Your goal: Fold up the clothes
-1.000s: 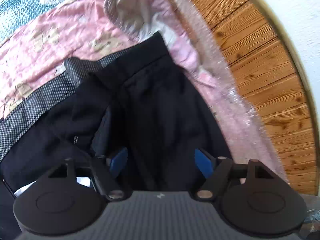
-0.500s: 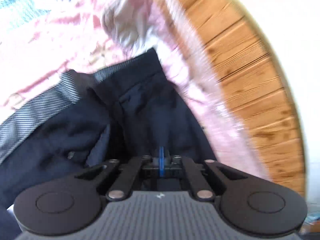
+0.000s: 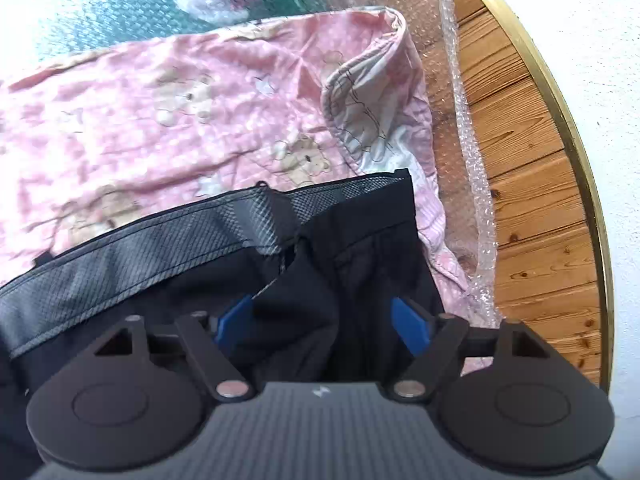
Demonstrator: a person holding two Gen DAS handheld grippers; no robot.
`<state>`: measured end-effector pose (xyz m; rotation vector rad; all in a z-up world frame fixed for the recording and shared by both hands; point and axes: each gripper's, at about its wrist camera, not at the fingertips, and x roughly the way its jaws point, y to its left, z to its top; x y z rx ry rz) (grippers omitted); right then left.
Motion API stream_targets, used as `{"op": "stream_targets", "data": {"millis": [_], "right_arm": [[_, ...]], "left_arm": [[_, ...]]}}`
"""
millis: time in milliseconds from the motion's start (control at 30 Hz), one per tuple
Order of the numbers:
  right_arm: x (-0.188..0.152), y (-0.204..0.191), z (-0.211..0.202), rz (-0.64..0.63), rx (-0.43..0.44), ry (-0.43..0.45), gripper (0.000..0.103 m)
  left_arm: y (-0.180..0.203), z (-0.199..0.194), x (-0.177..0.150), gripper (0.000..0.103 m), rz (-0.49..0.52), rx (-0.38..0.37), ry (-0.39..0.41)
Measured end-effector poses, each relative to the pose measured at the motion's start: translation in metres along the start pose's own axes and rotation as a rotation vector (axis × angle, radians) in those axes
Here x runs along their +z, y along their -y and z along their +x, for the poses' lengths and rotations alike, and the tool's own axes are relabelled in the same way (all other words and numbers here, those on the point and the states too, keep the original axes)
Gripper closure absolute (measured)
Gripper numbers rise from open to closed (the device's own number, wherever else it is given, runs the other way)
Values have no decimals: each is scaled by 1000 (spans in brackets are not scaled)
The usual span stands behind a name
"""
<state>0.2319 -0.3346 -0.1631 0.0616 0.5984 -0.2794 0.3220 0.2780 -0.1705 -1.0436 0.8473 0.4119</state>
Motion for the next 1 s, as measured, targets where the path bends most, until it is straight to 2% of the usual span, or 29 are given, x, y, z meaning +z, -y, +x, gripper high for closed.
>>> {"op": "stream_targets", "data": {"millis": [33, 100, 133, 167, 233, 333, 567, 600, 633, 700, 733, 767, 800, 900, 967, 1000], "right_arm": [[7, -37, 4, -37, 135, -13, 62], [13, -118, 14, -150, 385, -52, 55], [14, -160, 19, -218, 499, -69, 53], [13, -201, 23, -292, 587, -73, 53], [7, -274, 31, -445, 714, -78, 53], [-1, -360, 42, -623, 783, -82, 53], [-8, -432, 41, -811, 844, -94, 51], [-9, -443, 41, -838, 852, -96, 56], [-11, -453, 40, -865, 860, -97, 77], [-13, -474, 40, -919, 877, -101, 98], [-14, -484, 40, -946, 885, -102, 98], [-14, -492, 38, -964, 893, -102, 97], [-8, -488, 30, -926, 900, -90, 97], [6, -460, -7, -793, 932, -48, 71], [9, -436, -27, -701, 922, -43, 54], [6, -422, -34, -651, 903, -56, 52]], "left_arm": [[-3, 8, 3, 27, 13, -6, -11], [-8, 21, 7, 44, 39, -31, -44], [-10, 27, 8, 74, 50, -51, -67], [-13, 23, 10, 83, 73, -77, -73], [-17, 11, 12, 92, 126, -131, -77], [-23, -8, 15, 94, 205, -212, -83], [-38, -51, 24, 94, 390, -401, -96], [-40, -57, 25, 94, 417, -427, -98], [-42, -63, 26, 95, 443, -454, -100], [-46, -67, 32, 95, 451, -490, -92], [-48, -70, 35, 95, 450, -513, -85], [-51, -77, 37, 95, 461, -547, -69], [-53, -85, 39, 95, 476, -584, -52], [-71, -107, 42, 95, 540, -651, 4], [-101, -96, 45, 93, 490, -551, 6], [-117, -89, 46, 92, 459, -494, 5]]}}
